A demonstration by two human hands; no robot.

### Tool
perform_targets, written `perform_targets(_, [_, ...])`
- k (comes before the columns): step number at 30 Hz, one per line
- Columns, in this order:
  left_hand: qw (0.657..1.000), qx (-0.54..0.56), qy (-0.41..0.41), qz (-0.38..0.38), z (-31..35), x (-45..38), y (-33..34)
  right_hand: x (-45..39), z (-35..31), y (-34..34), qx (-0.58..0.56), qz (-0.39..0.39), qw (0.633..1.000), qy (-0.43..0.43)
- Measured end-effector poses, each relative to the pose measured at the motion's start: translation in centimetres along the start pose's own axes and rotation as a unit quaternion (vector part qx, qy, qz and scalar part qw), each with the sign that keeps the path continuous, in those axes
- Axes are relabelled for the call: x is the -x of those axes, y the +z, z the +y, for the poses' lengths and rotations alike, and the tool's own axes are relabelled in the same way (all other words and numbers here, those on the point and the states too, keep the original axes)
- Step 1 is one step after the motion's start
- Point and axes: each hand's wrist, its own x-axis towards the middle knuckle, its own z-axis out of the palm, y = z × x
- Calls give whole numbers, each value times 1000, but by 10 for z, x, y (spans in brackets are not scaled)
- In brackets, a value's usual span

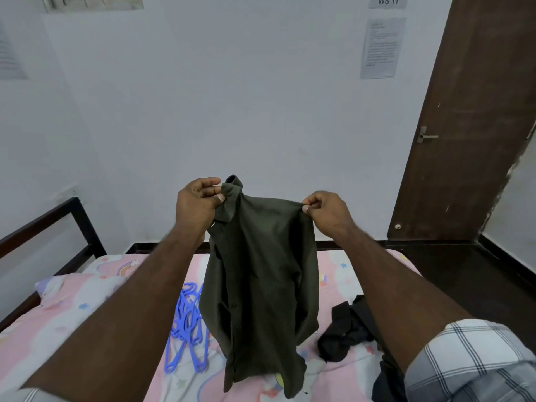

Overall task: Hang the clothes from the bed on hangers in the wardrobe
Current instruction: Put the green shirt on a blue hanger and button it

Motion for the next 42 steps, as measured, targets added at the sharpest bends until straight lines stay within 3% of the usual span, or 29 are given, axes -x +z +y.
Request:
perform_targets(5, [999,0,-6,34,-10,-2,0,-13,-31,-25,36,74,992,-94])
perform_targets(9, [999,3,-8,46,-13,-4,2,-25,-43,-44,131,33,982,-135])
perform_targets(13, [997,-8,-23,69,-21,-1,8,-30,-50,-52,146,103,968,-177])
perform_targets(17, [996,-20,-52,66,-31,5,10,-31,-54,-56,183,89,961,-185])
perform_targets(19, [995,-22,-77,59,-37,8,8,-31,-57,-62,163,128,962,-179])
perform_targets(27, [989,-59,-131,24,-55,20,1,-26,-56,-56,175,103,966,-160])
perform_targets(33, [981,-87,-161,70,-67,13,-19,-30,-43,-63,217,119,965,-86])
perform_targets(38, [975,-43,-201,89,-67,8,-21,-16,-39,-51,206,85,975,-21])
perform_targets(42, [971,15,-233,50,-61,8,-10,-2,-42,-27,127,37,991,13])
